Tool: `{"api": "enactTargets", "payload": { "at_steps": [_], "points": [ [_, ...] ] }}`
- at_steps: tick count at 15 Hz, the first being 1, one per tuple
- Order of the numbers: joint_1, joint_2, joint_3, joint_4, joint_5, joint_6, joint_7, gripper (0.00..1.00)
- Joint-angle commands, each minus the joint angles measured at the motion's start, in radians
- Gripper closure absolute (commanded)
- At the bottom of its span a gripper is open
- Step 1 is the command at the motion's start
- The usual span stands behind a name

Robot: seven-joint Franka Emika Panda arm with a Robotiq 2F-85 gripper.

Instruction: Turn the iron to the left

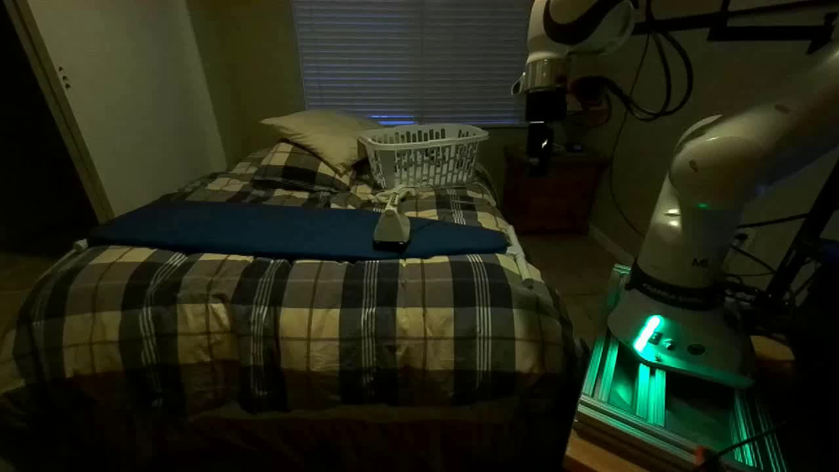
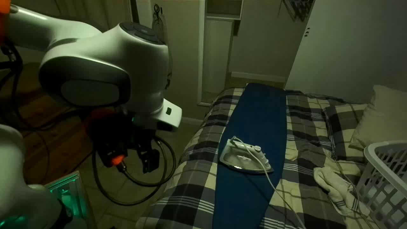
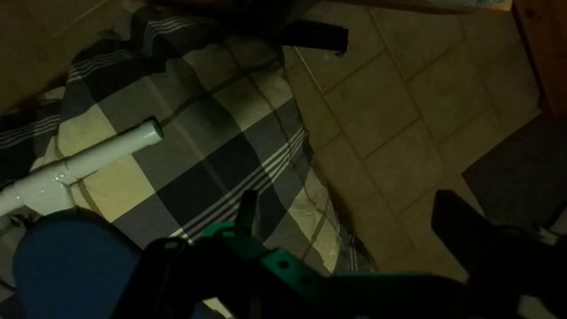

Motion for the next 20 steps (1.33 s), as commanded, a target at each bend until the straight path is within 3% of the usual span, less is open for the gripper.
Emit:
{"api": "enactTargets", "payload": {
  "at_steps": [1,7,12,16,20],
  "points": [
    [-0.016,0.003,0.015,0.001,0.010,-0.001,-0.009,0.00],
    [-0.009,0.036,0.032,0.027,0.020,0.013,0.026,0.00],
    [-0.014,0.211,0.159,0.183,0.035,0.208,0.324,0.00],
    [-0.040,0.372,0.256,0.323,-0.005,0.268,0.562,0.00],
    [-0.063,0.538,0.305,0.451,-0.053,0.342,0.772,0.00]
  ]
}}
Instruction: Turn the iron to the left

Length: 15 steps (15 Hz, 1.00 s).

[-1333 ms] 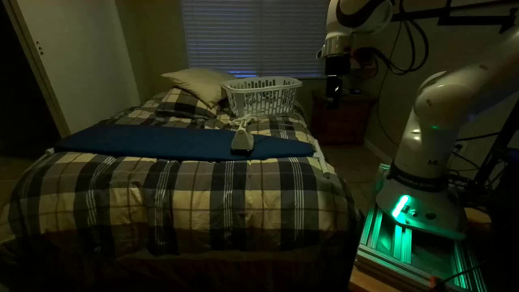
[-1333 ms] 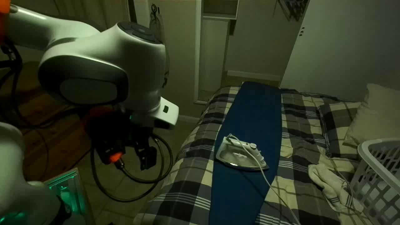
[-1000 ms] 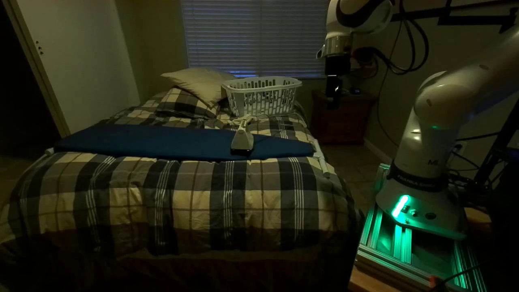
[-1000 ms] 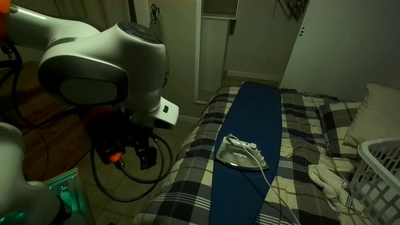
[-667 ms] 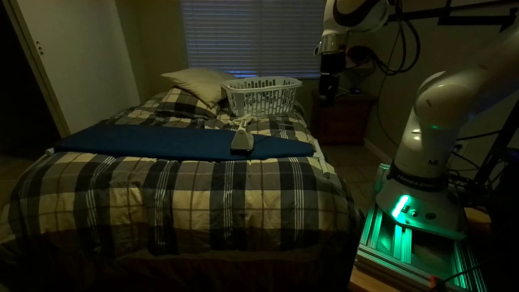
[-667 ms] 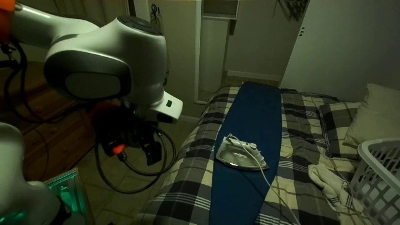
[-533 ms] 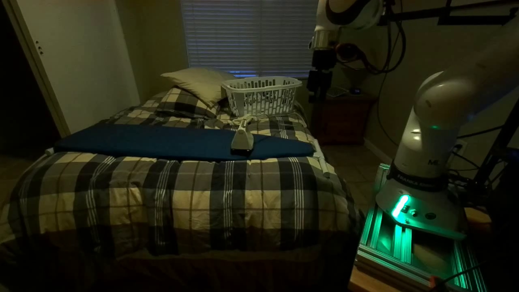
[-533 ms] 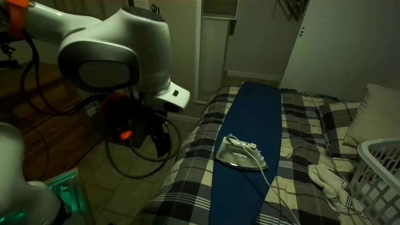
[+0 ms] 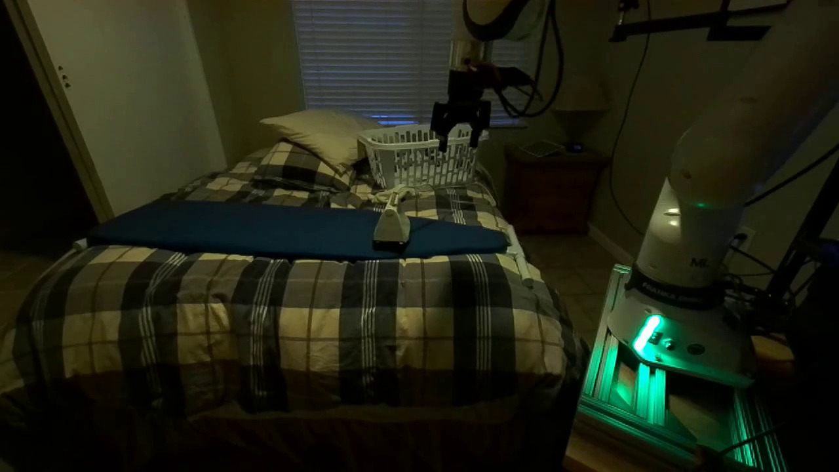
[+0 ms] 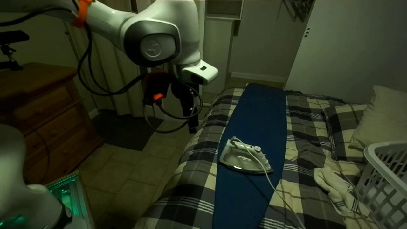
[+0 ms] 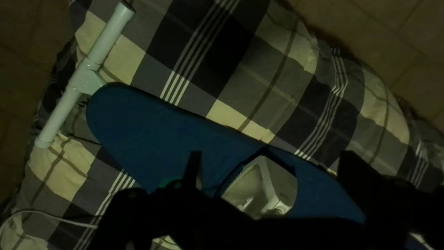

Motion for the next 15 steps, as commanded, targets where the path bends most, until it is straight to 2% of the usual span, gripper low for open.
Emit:
{"api": "enactTargets", "payload": {
  "at_steps": [1,4,8,9,15],
  "points": [
    [-0.037,0.175,0.037,0.138,-0.067,0.090,0.177,0.00],
    [-0.040,0.286,0.025,0.216,-0.145,0.191,0.293,0.00],
    [-0.014,0.393,-0.013,0.292,-0.210,0.233,0.405,0.00],
    [-0.006,0.344,-0.021,0.246,-0.169,0.226,0.343,0.00],
    [0.002,0.391,-0.031,0.283,-0.179,0.228,0.371,0.00]
  ]
}}
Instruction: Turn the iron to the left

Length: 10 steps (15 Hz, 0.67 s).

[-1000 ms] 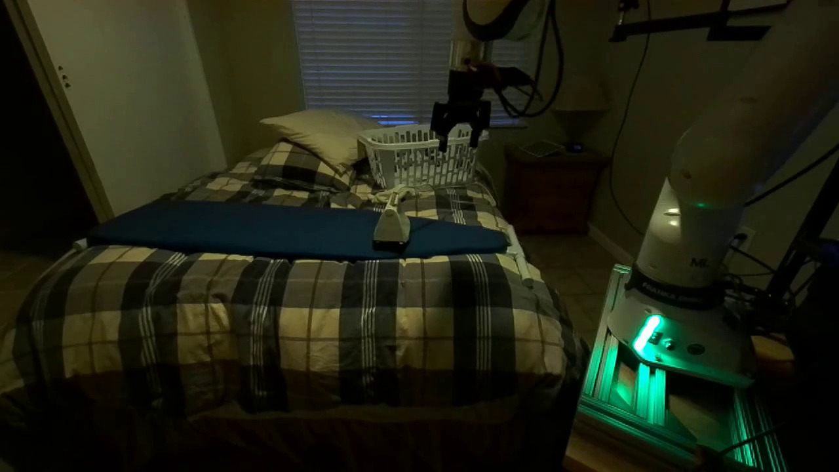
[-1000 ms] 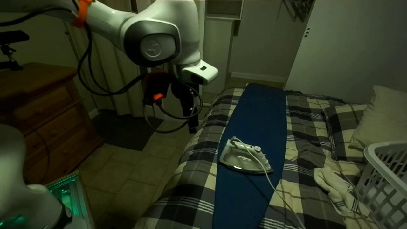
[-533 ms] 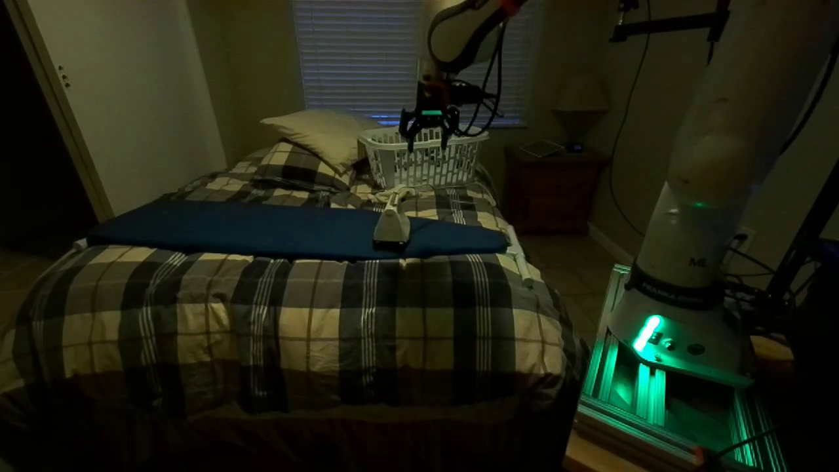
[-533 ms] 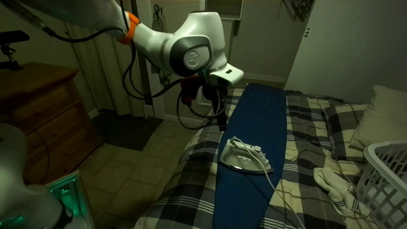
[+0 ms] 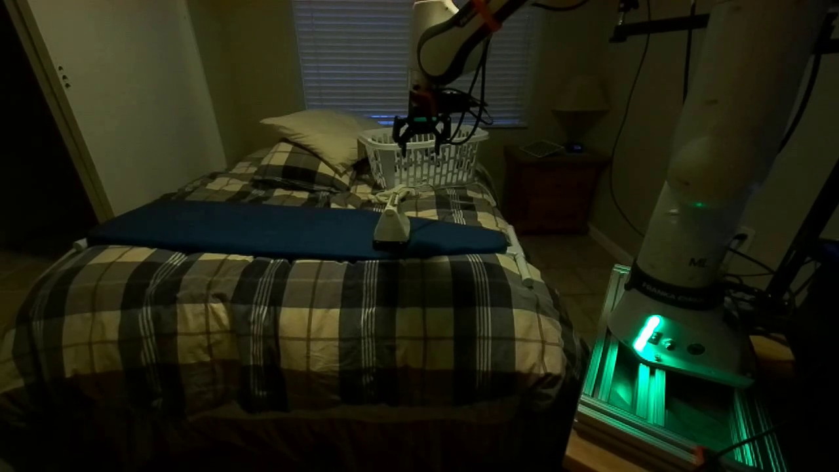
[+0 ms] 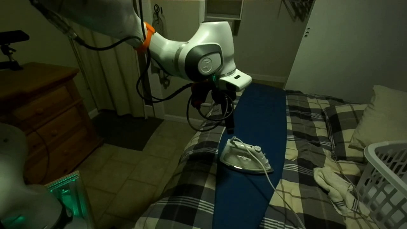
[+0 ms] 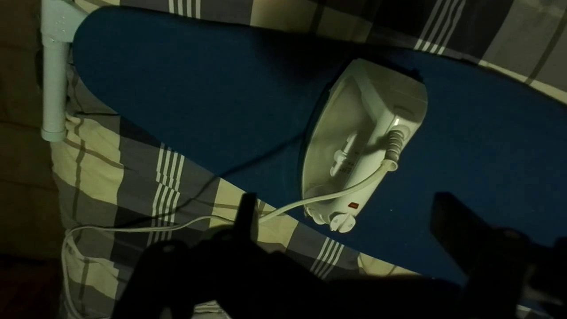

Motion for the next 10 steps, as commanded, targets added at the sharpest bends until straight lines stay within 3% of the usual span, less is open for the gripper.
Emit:
{"api": "enactTargets", "payload": {
  "at_steps": [1,5,10],
  "points": [
    [0.026,0.000,-0.027,0.003,0.003,-0.002,-0.003,0.00],
    [0.038,0.099,-0.042,0.075,0.015,0.096,0.046,0.00],
    [0.068,0.240,-0.081,0.152,0.006,0.233,0.018,0.00]
  ]
}}
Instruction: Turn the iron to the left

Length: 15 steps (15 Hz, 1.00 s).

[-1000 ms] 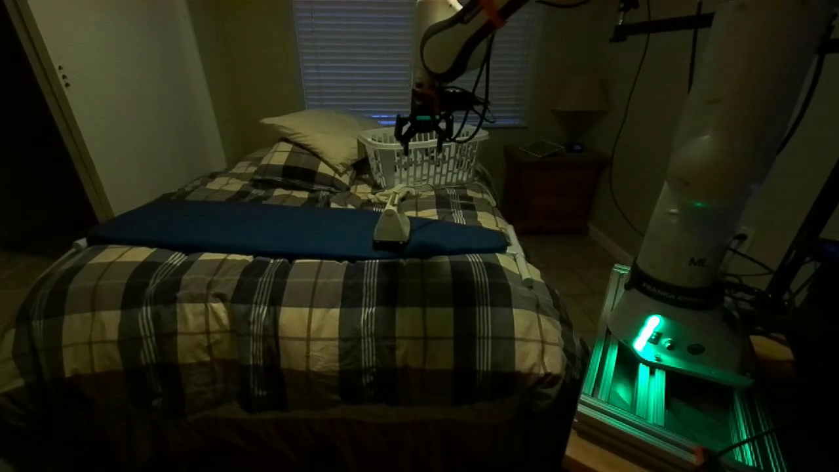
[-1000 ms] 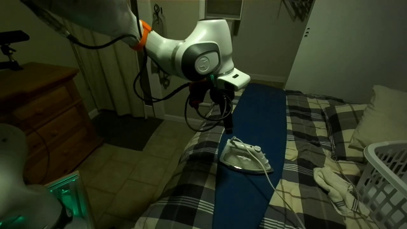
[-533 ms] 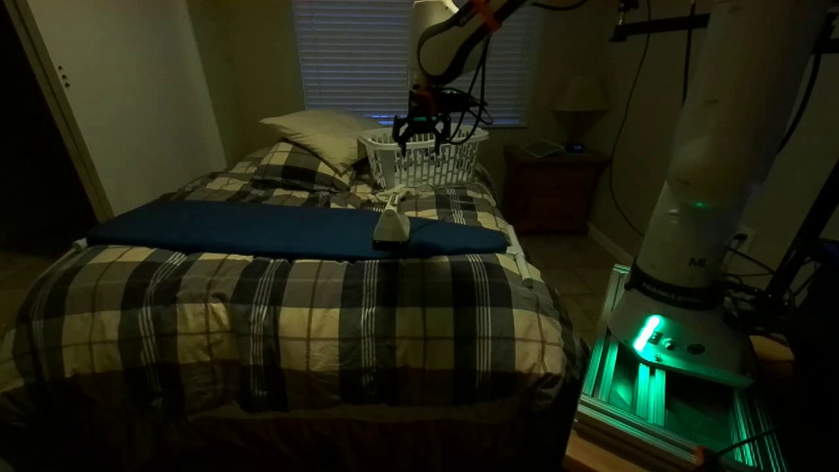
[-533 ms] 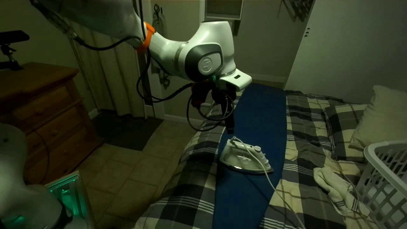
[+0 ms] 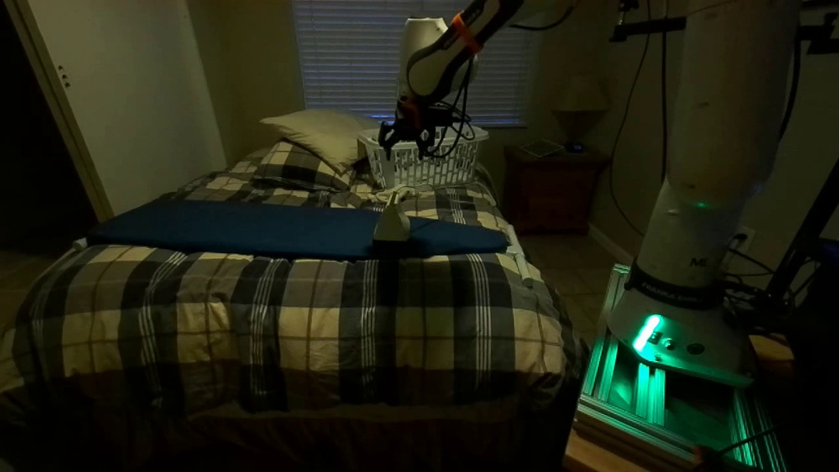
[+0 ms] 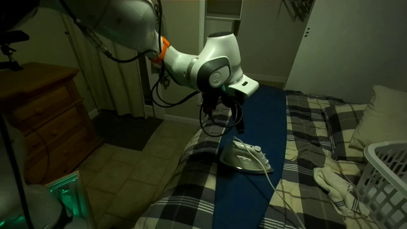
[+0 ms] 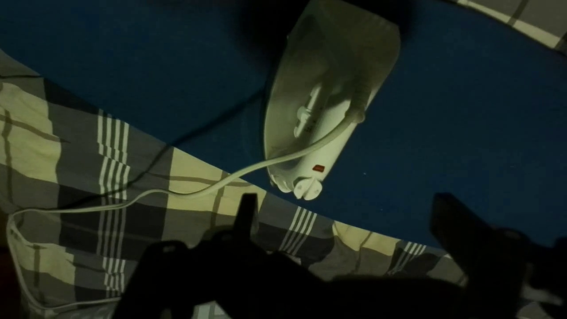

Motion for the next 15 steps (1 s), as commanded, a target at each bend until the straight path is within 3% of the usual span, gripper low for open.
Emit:
{"api": "enactTargets", "payload": {
  "at_steps": [1,9,15],
  "points": [
    [0.039,0.119,-0.043,0.087,0.008,0.073,-0.009,0.00],
    [0.071,0.273,-0.081,0.171,0.061,0.120,-0.090,0.00],
    [0.110,0.317,-0.143,0.213,0.037,0.001,-0.107,0.00]
  ]
}}
